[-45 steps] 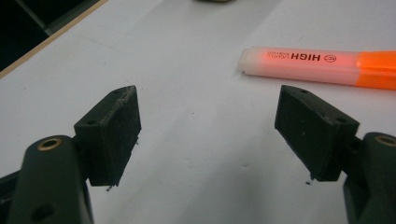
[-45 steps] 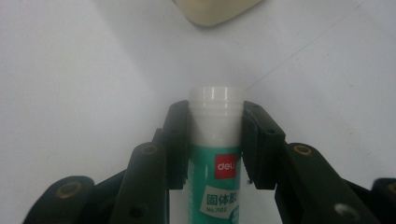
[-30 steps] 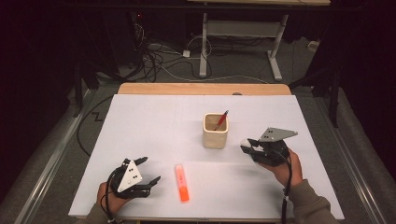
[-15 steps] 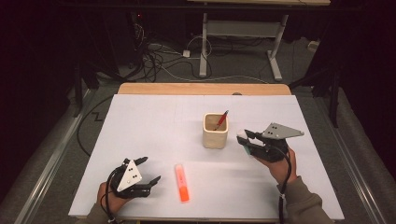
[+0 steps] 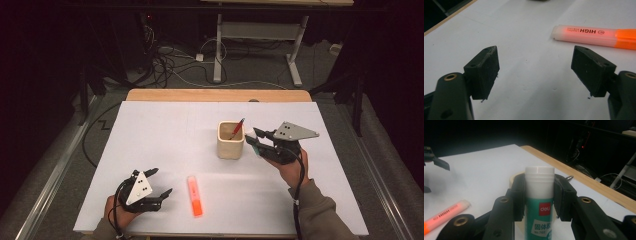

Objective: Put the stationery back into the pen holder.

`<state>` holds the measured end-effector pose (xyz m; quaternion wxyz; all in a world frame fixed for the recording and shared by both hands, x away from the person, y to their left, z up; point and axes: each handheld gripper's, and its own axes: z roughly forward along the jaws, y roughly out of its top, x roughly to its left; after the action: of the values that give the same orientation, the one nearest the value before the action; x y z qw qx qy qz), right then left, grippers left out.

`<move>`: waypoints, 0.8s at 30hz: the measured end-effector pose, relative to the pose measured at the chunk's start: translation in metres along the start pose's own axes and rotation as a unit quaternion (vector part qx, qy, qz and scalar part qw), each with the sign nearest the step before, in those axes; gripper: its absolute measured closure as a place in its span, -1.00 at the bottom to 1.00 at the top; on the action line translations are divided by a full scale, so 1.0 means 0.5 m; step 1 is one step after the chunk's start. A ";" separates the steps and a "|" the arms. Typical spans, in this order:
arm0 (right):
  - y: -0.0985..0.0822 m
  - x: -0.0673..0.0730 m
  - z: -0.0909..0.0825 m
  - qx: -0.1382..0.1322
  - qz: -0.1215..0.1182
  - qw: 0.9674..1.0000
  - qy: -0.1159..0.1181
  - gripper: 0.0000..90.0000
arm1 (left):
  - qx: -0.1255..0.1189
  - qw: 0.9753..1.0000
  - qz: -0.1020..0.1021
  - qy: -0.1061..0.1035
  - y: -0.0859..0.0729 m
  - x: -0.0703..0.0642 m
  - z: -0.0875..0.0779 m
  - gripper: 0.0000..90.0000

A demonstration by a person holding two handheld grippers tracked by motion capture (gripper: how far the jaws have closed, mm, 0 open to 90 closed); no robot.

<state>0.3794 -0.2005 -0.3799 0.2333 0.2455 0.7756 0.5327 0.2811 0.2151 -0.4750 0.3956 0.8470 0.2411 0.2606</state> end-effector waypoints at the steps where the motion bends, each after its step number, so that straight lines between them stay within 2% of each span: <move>1: 0.003 -0.002 0.002 -0.002 -0.002 1.000 -0.003 0.45 | 0.001 1.000 0.001 0.001 0.000 0.000 0.000 -0.50; 16: 0.052 -0.011 0.038 -0.031 -0.005 0.999 -0.006 0.45 | -0.003 1.000 -0.006 0.001 -0.001 0.000 -0.002 -0.51; 24: 0.066 -0.012 0.064 -0.039 -0.006 0.999 -0.009 0.45 | -0.003 1.000 -0.006 0.003 -0.002 0.001 -0.003 -0.51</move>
<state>0.4081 -0.1713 -0.3584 0.2526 0.2360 0.7539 0.5587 0.2803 0.2169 -0.4749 0.3990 0.8437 0.2467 0.2611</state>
